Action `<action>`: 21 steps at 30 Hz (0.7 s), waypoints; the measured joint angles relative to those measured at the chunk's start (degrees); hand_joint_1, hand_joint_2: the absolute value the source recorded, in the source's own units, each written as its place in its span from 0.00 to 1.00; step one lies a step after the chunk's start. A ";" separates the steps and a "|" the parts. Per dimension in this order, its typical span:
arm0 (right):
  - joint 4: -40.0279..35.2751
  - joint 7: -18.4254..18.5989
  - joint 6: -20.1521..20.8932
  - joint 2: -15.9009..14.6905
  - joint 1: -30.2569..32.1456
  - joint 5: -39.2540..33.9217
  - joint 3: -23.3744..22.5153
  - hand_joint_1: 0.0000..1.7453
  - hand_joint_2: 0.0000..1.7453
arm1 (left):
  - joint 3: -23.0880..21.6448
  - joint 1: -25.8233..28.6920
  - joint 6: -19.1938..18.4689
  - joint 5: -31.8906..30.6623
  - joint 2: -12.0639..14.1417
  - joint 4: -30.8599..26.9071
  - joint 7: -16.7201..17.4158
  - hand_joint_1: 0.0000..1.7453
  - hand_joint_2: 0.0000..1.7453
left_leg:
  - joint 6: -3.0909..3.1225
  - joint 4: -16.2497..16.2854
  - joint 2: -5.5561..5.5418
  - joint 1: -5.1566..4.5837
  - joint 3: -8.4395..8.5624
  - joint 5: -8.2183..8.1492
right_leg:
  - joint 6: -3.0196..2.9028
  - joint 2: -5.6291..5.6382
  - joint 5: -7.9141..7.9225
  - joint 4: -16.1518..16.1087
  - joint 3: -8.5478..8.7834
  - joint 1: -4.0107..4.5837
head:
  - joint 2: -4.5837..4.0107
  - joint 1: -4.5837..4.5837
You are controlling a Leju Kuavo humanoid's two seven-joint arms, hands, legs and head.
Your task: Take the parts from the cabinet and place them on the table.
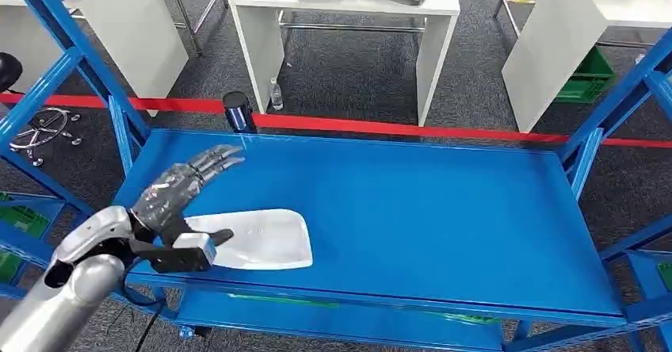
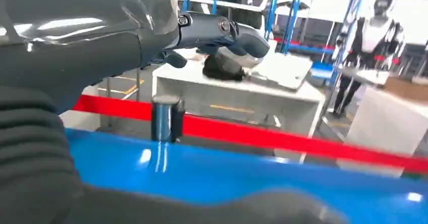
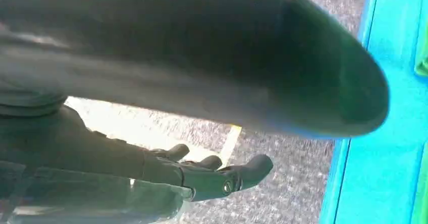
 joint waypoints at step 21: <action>-1.18 -0.09 0.07 -0.90 0.47 0.87 -0.09 0.00 0.00 | -4.97 9.17 -0.37 -0.16 2.95 -3.02 -0.44 0.00 1.00 | -1.57 4.95 -0.20 0.51 -1.89 -2.21 | 0.14 0.19 5.70 -13.28 6.98 -0.87 | 0.00 -0.26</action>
